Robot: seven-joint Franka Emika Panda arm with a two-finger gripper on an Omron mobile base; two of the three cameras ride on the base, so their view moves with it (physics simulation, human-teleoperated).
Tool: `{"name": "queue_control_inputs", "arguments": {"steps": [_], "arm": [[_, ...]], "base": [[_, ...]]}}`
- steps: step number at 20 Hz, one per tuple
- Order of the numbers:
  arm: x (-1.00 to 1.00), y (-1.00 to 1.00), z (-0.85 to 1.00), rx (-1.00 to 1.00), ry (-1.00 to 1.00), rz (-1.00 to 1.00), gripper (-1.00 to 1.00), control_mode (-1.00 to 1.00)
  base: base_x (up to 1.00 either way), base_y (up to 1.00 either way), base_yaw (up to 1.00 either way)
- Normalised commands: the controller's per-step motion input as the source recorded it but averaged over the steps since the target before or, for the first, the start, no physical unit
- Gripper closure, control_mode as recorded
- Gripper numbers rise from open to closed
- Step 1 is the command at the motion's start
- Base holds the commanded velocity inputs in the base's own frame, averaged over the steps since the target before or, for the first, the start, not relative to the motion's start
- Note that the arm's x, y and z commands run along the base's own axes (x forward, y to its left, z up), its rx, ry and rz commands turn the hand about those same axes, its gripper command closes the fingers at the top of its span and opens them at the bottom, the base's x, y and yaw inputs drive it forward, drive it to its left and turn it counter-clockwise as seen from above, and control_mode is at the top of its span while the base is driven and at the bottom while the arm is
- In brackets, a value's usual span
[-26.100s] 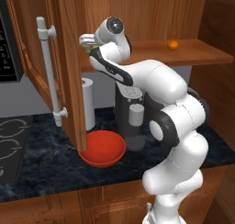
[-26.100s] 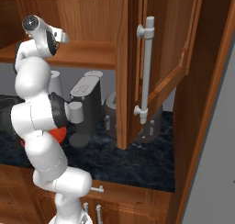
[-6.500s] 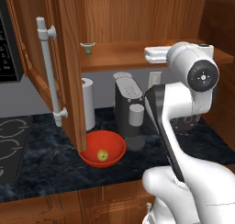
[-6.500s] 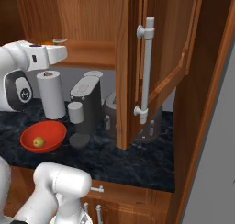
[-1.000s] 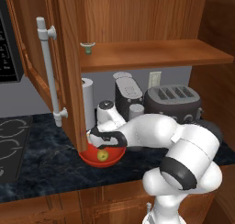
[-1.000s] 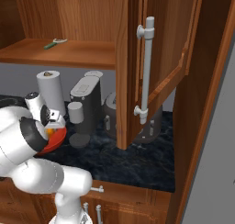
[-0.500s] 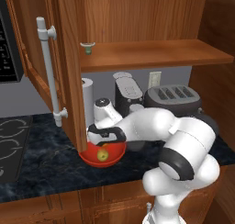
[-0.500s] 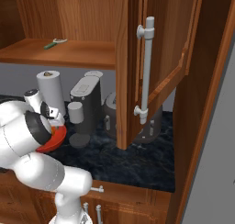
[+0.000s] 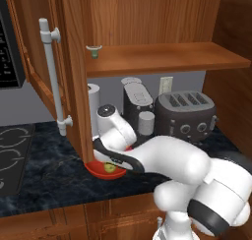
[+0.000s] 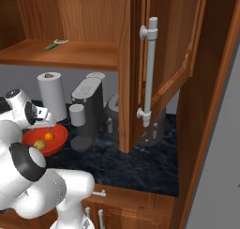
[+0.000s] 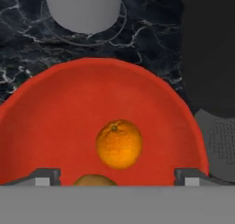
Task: Open the cabinet. Pick the apple and tangerine from the cabinet and place them into the bowl. Then close the cabinet.
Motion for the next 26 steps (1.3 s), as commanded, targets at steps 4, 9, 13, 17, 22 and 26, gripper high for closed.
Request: {"name": "queue_control_inputs", "arguments": {"steps": [4, 9, 13, 17, 22, 26], "arm": [[-1.00, 0.00, 0.90, 0.00, -0.35, -0.02, -1.00, -1.00], [-0.74, 0.00, 1.00, 0.00, -0.33, -0.03, -1.00, -1.00], [-0.75, -0.22, 0.91, 0.00, -0.30, 0.00, -1.00, -1.00], [-0.91, -0.48, 0.79, 0.03, -0.32, 0.02, -1.00, -1.00], [-0.79, -0.25, 0.95, 0.02, -0.37, 0.01, -1.00, -1.00], [-0.70, 0.00, 0.99, 0.00, -0.35, 0.00, -1.00, -1.00]], "base": [[0.00, 0.00, 0.00], [0.00, 0.00, 0.00], [0.00, 0.00, 0.00], [0.00, 0.00, 0.00], [0.00, 0.00, 0.00], [0.00, 0.00, 0.00]]}}
